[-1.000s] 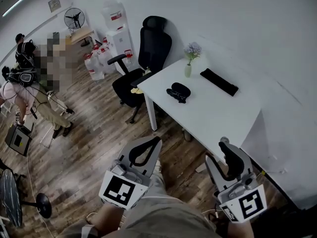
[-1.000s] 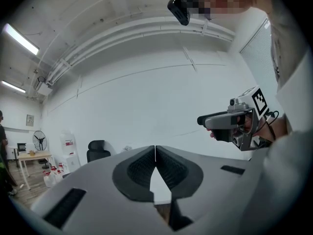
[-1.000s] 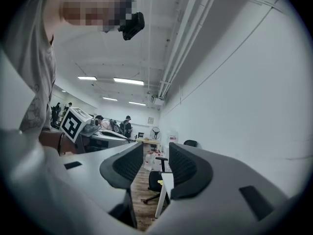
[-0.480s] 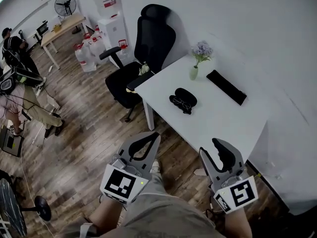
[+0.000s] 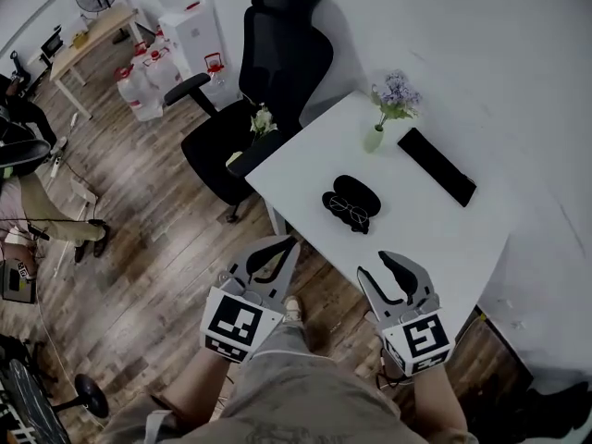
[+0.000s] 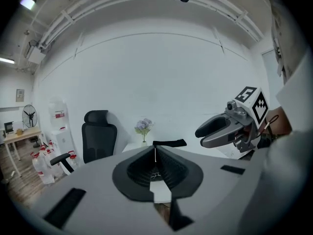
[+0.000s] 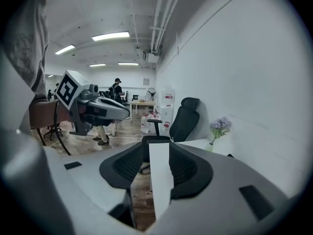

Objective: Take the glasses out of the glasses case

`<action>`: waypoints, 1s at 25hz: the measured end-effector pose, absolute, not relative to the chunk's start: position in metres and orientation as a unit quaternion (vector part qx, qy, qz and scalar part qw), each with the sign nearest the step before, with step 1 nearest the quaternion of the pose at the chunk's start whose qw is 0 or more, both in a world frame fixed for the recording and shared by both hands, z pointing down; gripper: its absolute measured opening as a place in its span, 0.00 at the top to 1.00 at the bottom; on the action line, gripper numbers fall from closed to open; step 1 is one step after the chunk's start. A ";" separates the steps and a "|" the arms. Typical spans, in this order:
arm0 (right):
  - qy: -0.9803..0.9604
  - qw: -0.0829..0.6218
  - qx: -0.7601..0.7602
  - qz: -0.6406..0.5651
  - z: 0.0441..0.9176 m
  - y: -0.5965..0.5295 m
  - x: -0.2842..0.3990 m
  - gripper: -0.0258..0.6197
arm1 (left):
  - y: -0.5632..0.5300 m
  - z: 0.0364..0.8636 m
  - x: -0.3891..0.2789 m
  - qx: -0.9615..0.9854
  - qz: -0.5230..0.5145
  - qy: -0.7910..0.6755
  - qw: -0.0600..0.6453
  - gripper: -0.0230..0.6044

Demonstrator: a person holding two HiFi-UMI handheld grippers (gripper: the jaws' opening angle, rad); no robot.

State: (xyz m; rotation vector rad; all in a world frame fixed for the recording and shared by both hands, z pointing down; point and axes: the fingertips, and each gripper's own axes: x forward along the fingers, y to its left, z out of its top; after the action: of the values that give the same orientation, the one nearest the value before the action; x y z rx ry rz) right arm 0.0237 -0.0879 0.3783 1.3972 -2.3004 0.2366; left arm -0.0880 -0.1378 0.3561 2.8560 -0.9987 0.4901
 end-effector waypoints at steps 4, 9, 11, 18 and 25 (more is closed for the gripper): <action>-0.818 0.247 0.506 0.119 0.414 -0.132 0.030 0.68 | -0.176 0.379 -0.080 0.935 0.183 -0.301 0.044 0.93; -0.804 0.273 0.501 0.171 0.457 -0.169 0.040 0.68 | -0.212 0.410 -0.071 0.936 0.221 -0.272 0.042 0.93; -0.798 0.283 0.500 0.181 0.470 -0.181 0.044 0.68 | -0.224 0.421 -0.068 0.934 0.235 -0.267 0.042 0.93; -0.784 0.294 0.500 0.220 0.505 -0.207 0.063 0.68 | -0.243 0.454 -0.054 0.932 0.245 -0.247 0.097 0.93; -0.812 0.332 0.431 0.213 0.538 -0.233 0.066 0.68 | -0.265 0.469 -0.045 0.923 0.250 -0.268 0.117 0.93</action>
State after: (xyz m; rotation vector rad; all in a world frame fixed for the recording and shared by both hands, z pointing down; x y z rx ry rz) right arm 0.0661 -0.2332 0.5378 1.1263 -2.1212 0.5569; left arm -0.0449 -0.2651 0.4686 2.7025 -0.7843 0.7312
